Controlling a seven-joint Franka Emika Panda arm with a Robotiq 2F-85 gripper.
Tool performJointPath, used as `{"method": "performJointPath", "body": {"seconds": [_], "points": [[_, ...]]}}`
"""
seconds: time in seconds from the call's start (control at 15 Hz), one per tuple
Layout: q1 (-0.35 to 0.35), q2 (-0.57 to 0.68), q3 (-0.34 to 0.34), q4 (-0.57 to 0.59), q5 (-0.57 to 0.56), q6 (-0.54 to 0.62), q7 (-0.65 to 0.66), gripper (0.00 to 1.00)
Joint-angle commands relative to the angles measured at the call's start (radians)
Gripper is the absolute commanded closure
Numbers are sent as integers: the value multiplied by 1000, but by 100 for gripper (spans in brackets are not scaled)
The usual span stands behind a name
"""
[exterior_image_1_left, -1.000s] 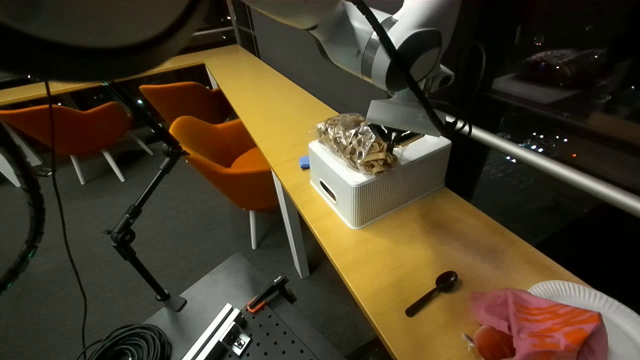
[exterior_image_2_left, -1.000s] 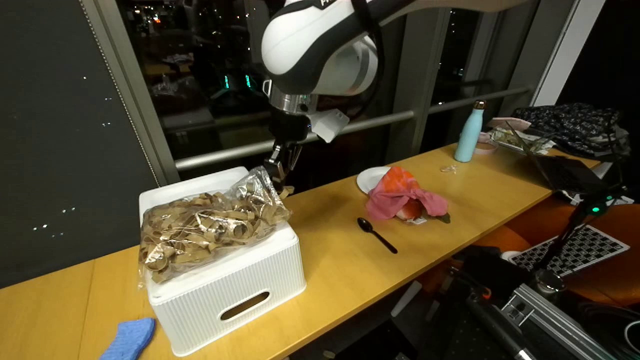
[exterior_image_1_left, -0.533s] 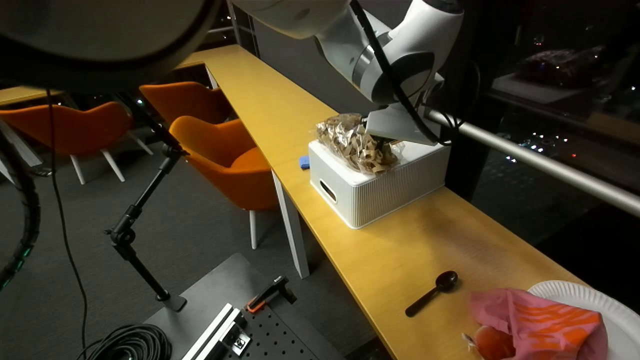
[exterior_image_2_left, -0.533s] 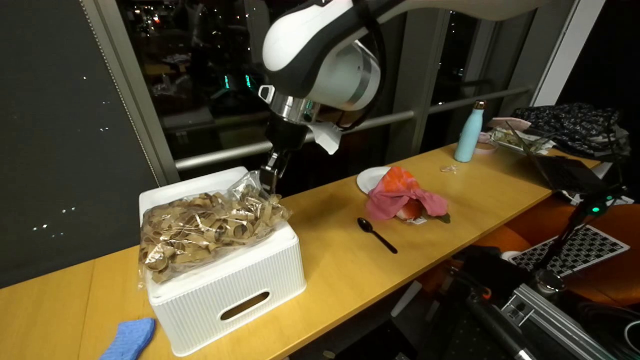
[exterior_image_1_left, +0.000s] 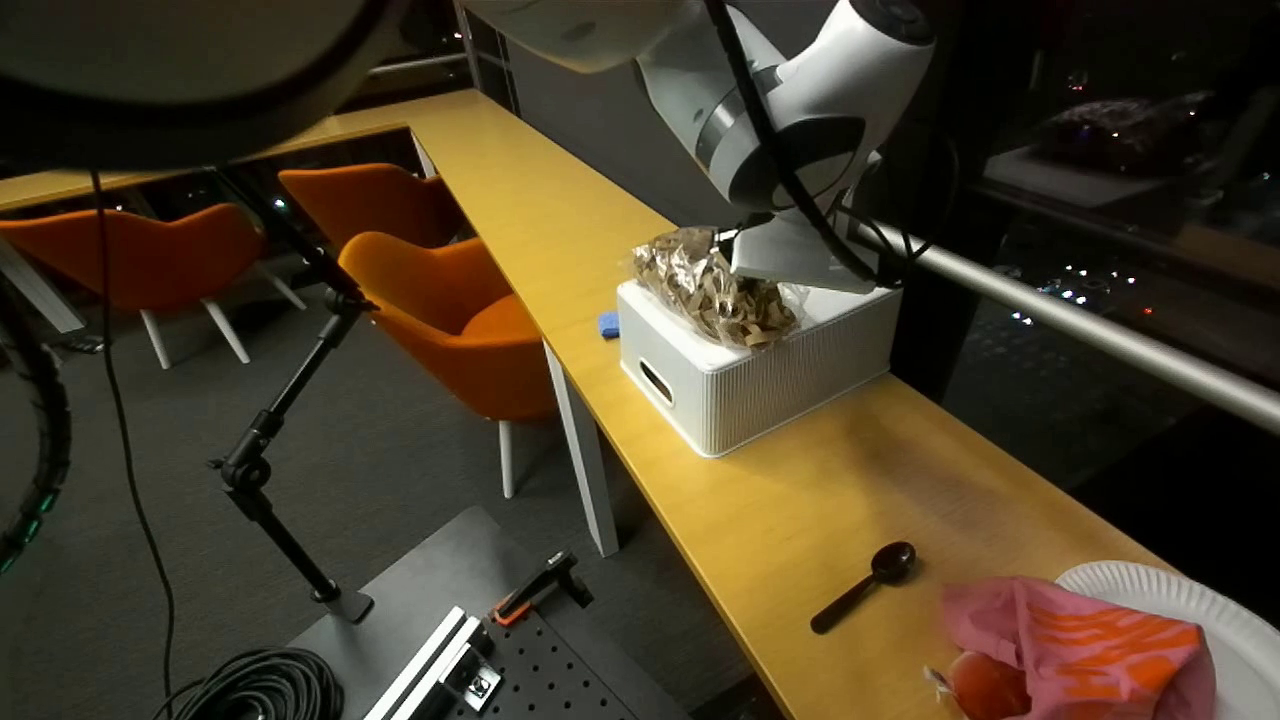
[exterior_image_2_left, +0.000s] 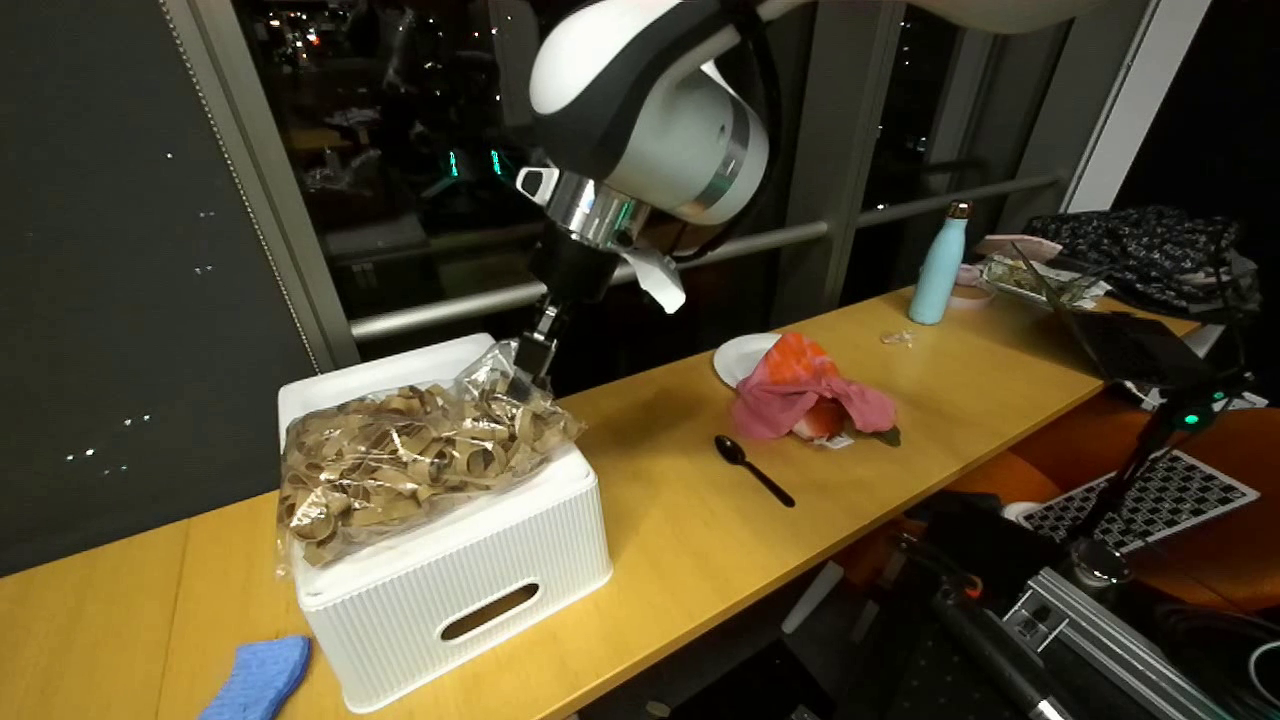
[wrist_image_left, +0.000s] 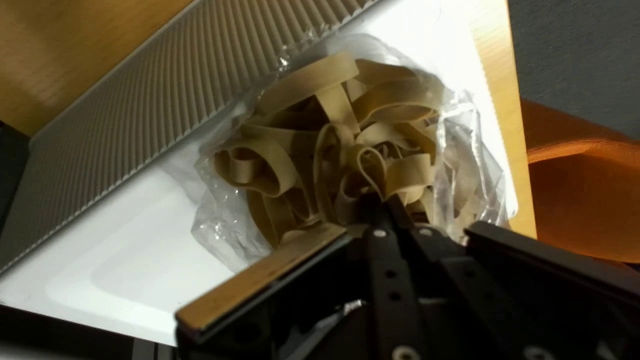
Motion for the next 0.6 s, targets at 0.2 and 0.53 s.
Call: {"method": "performJointPath", "body": {"seconds": [0.2, 0.53], "points": [[-5, -66, -7, -68, 33, 19, -55, 61], [-8, -99, -32, -86, 25, 20, -51, 41]]}}
